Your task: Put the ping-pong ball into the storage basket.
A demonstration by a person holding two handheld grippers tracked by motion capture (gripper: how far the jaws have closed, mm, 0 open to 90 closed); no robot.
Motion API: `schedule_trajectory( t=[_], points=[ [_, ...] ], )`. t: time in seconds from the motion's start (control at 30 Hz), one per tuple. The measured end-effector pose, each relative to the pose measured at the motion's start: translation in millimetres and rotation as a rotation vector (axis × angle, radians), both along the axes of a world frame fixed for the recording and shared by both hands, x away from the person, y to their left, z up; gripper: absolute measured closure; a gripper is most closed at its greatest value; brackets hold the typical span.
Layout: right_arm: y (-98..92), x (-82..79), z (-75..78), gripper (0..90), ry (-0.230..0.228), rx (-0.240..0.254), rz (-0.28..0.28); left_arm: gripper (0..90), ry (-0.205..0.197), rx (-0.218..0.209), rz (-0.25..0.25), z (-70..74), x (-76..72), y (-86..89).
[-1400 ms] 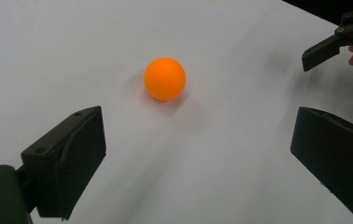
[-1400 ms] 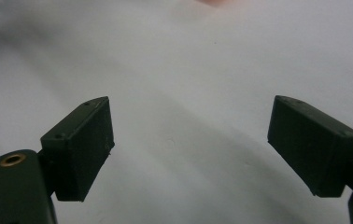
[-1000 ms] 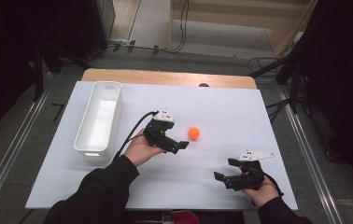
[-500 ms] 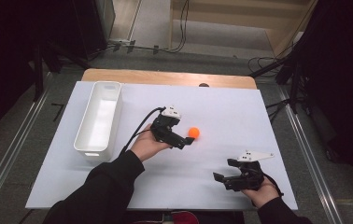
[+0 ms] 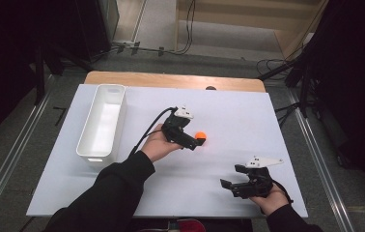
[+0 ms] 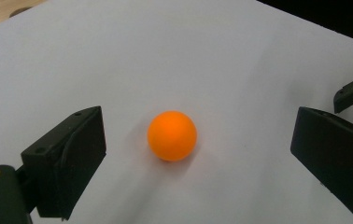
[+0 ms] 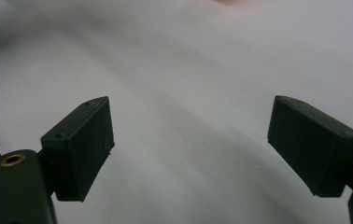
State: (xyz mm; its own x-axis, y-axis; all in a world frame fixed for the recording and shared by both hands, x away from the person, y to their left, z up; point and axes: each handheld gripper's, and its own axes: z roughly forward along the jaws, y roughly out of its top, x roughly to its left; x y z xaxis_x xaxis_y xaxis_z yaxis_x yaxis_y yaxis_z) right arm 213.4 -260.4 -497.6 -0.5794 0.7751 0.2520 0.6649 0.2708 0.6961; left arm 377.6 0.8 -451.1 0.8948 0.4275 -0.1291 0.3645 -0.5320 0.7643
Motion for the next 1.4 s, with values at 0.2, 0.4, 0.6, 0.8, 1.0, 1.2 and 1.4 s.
schedule_trajectory(
  t=[0.2,0.4,0.6,0.8,1.0,1.2,1.4],
  points=[
    [0.3,0.2,-0.1,13.0,0.003,-0.003,0.001,3.8,0.005,-0.008,0.014,-4.6,6.3,-3.8],
    [0.6,0.0,-0.1,13.1,0.005,-0.003,-0.001,3.8,0.012,0.01,0.016,-9.1,11.9,-7.0],
    [0.4,0.2,-0.4,13.0,0.004,-0.005,0.0,3.8,0.01,-0.001,0.013,-8.0,15.9,-16.9],
    [0.4,0.0,-0.5,13.1,0.007,-0.006,0.0,5.2,0.021,-0.032,0.021,-11.3,19.5,-22.6],
    [0.8,0.2,-1.0,13.1,0.011,-0.004,0.002,5.2,0.008,-0.011,0.009,-15.1,18.5,-25.0],
    [0.7,0.2,-1.0,13.1,0.01,-0.004,0.003,5.1,0.003,-0.01,-0.005,-22.8,17.5,-26.4],
    [0.9,0.2,-1.2,13.0,0.011,-0.003,0.003,5.0,0.006,-0.002,-0.004,-27.9,16.7,-28.0]
  ],
)
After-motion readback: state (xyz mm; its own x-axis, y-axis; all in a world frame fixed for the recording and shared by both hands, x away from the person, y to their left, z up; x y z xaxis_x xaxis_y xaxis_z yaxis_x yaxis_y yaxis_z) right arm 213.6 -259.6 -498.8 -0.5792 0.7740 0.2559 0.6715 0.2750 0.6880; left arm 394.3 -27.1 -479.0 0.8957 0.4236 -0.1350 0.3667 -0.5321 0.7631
